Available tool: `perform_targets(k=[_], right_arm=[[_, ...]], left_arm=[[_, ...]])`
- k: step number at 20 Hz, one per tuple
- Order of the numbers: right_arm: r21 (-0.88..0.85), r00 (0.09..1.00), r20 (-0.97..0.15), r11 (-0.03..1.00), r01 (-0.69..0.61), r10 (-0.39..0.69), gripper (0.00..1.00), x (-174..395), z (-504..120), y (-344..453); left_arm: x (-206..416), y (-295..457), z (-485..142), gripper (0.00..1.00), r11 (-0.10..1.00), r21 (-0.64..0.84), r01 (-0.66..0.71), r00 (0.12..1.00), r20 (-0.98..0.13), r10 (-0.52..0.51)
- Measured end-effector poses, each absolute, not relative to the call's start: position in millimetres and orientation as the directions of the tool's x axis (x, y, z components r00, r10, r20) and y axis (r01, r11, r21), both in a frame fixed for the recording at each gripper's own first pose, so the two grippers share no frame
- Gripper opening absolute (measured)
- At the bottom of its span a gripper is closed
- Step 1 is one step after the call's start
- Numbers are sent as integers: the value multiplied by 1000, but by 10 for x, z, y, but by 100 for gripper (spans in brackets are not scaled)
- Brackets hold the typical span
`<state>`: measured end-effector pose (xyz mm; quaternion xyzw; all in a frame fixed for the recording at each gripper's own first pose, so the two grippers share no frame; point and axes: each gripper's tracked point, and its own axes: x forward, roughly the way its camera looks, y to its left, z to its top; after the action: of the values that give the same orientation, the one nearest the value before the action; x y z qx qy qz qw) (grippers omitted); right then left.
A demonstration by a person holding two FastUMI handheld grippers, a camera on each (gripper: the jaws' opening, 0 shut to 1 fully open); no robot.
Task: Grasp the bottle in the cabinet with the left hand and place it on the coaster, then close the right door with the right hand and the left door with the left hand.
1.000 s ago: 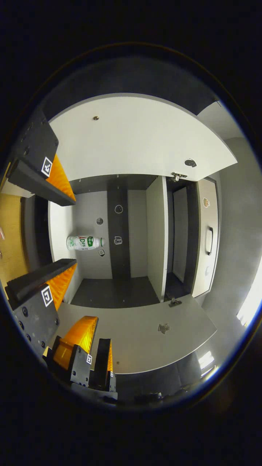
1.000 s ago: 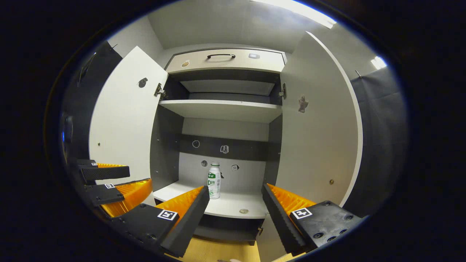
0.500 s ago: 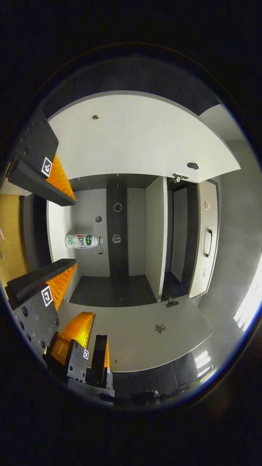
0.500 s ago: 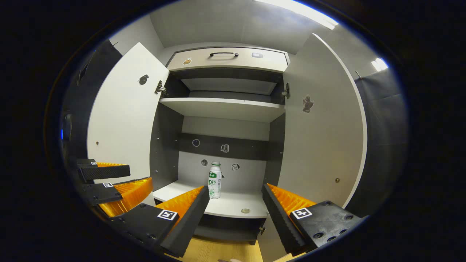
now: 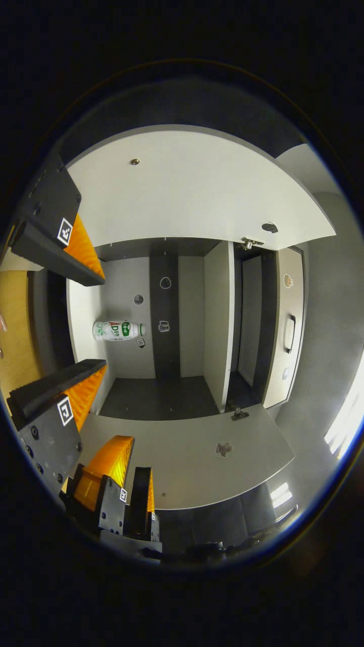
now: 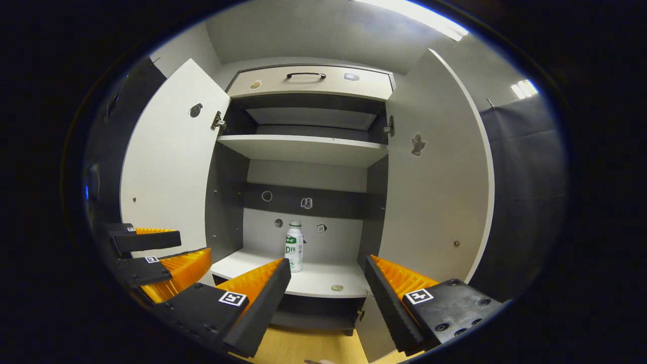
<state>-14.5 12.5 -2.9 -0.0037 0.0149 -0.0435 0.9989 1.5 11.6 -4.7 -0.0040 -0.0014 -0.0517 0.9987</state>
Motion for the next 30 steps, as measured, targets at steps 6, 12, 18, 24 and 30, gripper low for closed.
perform_targets(k=[6,12,18,24,30], right_arm=[[-36,990,-42,991,132,-133,97,-267,-93,99],[-1,998,7,998,60,-60,98,20,-61,68],[-17,1000,21,1000,-13,13,98,388,-135,-31],[-57,996,20,994,-89,90,98,656,-250,65],[-66,990,14,988,-139,140,98,908,-362,171]], left_arm=[[256,96,-122,92,988,-16,156,988,-3,-156],[860,25,-176,92,994,-6,110,994,-8,-110],[1626,-74,-301,92,996,30,84,996,-4,-84],[2227,-257,-513,92,992,14,127,992,-30,-126],[2732,-295,-758,92,990,29,139,989,-61,-137]])
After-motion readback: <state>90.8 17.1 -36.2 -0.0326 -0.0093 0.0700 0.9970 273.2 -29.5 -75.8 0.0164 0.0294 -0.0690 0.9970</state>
